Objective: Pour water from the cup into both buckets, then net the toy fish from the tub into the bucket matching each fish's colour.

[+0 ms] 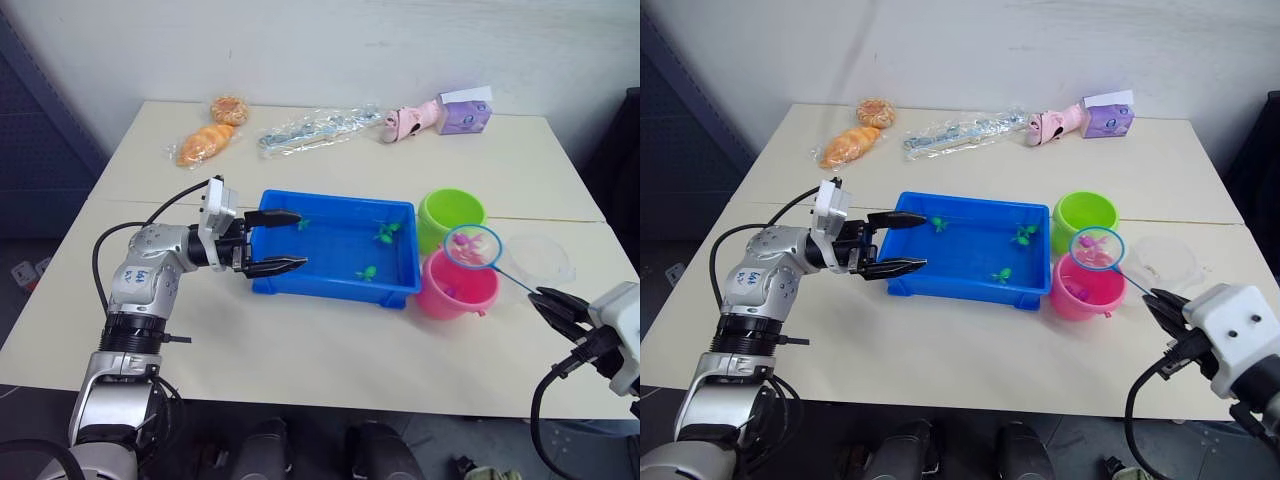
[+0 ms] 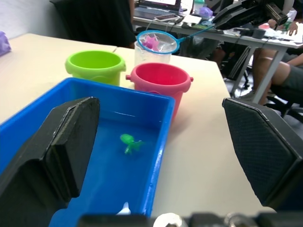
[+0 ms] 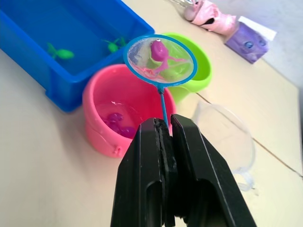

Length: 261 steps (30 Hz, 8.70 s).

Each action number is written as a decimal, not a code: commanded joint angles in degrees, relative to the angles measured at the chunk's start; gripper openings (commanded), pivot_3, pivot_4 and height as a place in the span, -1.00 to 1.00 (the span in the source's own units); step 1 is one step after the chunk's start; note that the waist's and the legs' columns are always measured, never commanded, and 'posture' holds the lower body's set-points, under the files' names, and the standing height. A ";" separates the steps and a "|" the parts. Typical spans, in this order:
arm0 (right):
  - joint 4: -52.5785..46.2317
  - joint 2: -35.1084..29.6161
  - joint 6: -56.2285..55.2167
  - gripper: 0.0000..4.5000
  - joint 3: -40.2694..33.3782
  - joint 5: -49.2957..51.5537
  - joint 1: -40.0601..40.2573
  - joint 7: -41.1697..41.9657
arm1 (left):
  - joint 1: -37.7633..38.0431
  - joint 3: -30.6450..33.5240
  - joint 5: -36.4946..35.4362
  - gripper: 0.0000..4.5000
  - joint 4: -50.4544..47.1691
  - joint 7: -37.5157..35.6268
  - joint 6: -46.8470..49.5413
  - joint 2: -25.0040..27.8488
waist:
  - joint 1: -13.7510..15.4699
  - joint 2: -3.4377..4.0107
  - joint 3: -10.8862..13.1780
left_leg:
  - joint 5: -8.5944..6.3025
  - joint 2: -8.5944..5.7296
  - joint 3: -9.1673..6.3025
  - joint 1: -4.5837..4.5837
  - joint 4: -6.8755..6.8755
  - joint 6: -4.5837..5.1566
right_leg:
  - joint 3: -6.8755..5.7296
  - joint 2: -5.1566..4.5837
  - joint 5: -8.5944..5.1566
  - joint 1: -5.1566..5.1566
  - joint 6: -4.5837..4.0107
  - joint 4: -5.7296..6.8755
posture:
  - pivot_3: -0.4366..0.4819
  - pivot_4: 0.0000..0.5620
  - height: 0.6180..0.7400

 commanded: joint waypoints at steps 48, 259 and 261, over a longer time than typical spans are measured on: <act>29.15 -8.30 -63.42 -1.00 3.96 -42.75 5.15 -31.93 | -0.74 -0.78 0.25 0.98 -2.18 0.78 -0.89 -2.68 | -0.04 0.01 -0.01 | 0.17 -0.01 0.03 0.06 -0.01 -0.14 | 0.04 0.03 -0.01 0.04 0.00 0.01 | -0.05 -0.47 1.00; 14.63 10.50 63.06 -1.00 33.97 11.60 -58.39 -21.78 | 1.55 4.84 -2.11 0.98 -6.57 8.56 4.11 0.78 | -0.21 0.02 0.02 | 0.17 -0.03 -0.14 -0.21 -0.02 -0.03 | -0.07 -0.09 0.03 -0.24 -0.04 0.10 | -0.05 -0.47 1.00; 16.50 10.27 62.28 -1.00 34.69 10.11 -59.00 -23.20 | 1.62 4.81 -2.06 0.98 -6.61 8.53 4.08 0.85 | -0.21 0.02 0.02 | 0.16 -0.04 -0.14 -0.21 -0.03 -0.03 | -0.07 -0.10 0.03 -0.24 -0.04 0.09 | -0.05 -0.47 1.00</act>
